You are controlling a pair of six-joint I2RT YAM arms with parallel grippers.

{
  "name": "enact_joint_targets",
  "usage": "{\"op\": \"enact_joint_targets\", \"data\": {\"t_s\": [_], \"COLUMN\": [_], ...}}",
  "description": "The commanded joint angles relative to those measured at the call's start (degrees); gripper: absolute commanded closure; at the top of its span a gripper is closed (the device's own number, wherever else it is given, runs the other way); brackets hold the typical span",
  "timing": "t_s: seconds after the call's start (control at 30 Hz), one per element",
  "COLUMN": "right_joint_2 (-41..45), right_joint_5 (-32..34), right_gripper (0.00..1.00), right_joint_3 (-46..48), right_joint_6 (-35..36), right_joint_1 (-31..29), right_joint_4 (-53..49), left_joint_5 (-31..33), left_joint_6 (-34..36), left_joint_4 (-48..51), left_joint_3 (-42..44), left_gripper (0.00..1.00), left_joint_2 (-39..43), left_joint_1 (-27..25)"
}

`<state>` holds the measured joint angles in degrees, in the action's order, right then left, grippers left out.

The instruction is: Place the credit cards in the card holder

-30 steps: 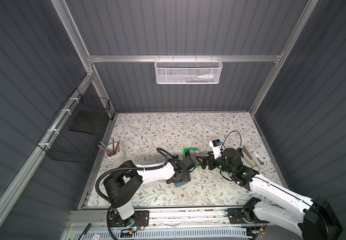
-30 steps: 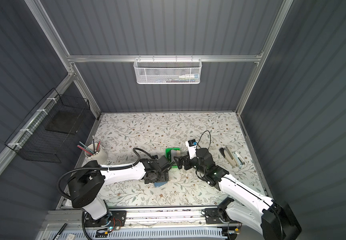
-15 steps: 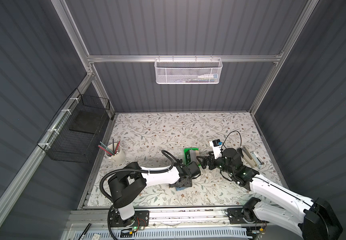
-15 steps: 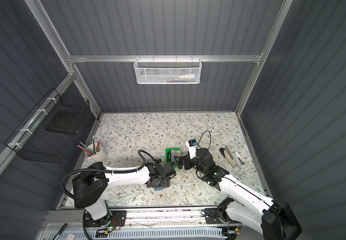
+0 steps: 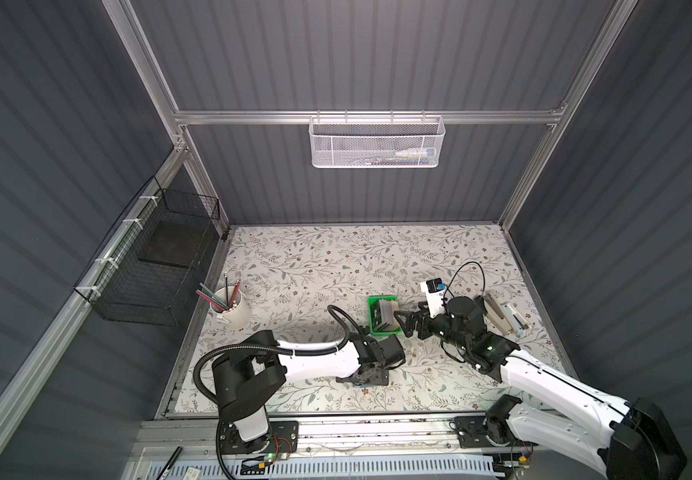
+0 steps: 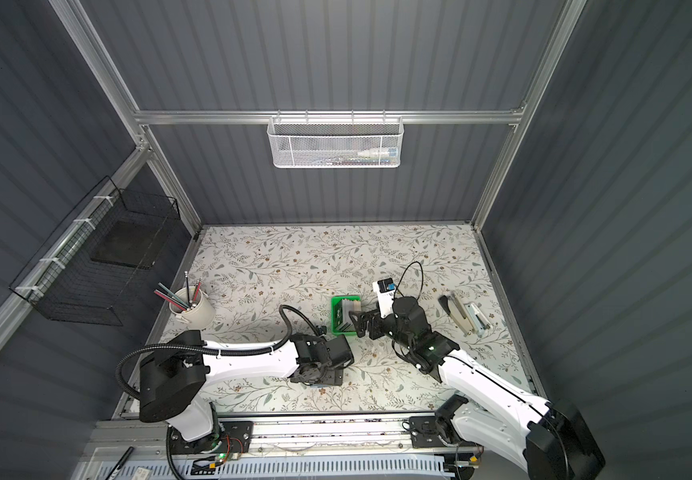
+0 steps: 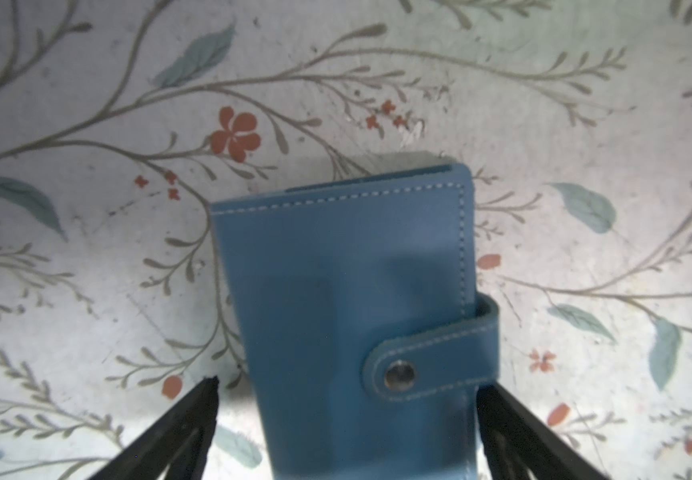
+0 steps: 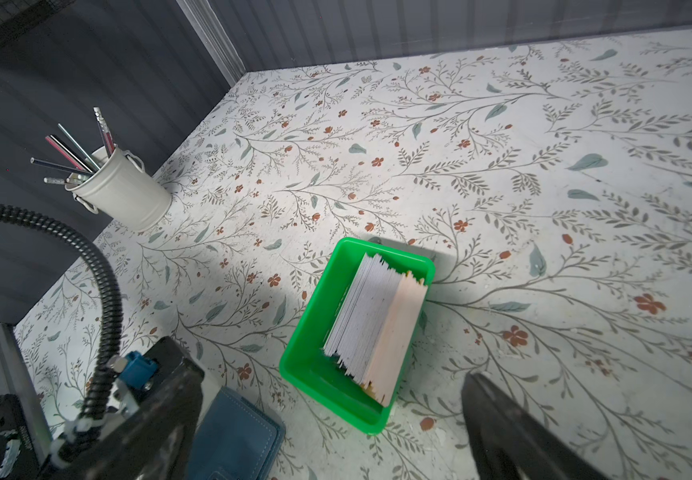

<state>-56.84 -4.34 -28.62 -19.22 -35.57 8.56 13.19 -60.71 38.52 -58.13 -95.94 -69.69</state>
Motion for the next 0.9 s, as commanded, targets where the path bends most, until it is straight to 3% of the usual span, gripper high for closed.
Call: {"op": "enact_joint_targets", "data": {"t_s": [0.0,0.3,0.57,0.87], "right_joint_2": [1.04,3.46,-1.26,-4.16], "right_joint_5": [3.12,7.92,13.69,11.45], "right_gripper": [0.01,0.01,0.01,0.01], "right_joint_3": [-0.17,-1.06,-8.86,-8.75], "right_joint_6": [-0.16,-7.21,-16.16,-14.98], "right_joint_1": [-0.28,-0.23,-0.26,-0.1], "right_joint_4": [-2.94,-10.84,-21.86,-15.78], "left_joint_5": [2.35,2.28,-6.84,-22.58], "left_joint_6": [2.24,6.62,15.56,22.98], "left_joint_4": [2.56,-7.29,-13.15,-23.23], "left_joint_3": [-1.19,2.87,3.58,3.74], "left_gripper": [0.0,0.0,0.0,0.01], "left_joint_2": [3.44,13.04,16.58,13.71], "left_joint_1": [-0.1,5.44,16.84,30.39]}}
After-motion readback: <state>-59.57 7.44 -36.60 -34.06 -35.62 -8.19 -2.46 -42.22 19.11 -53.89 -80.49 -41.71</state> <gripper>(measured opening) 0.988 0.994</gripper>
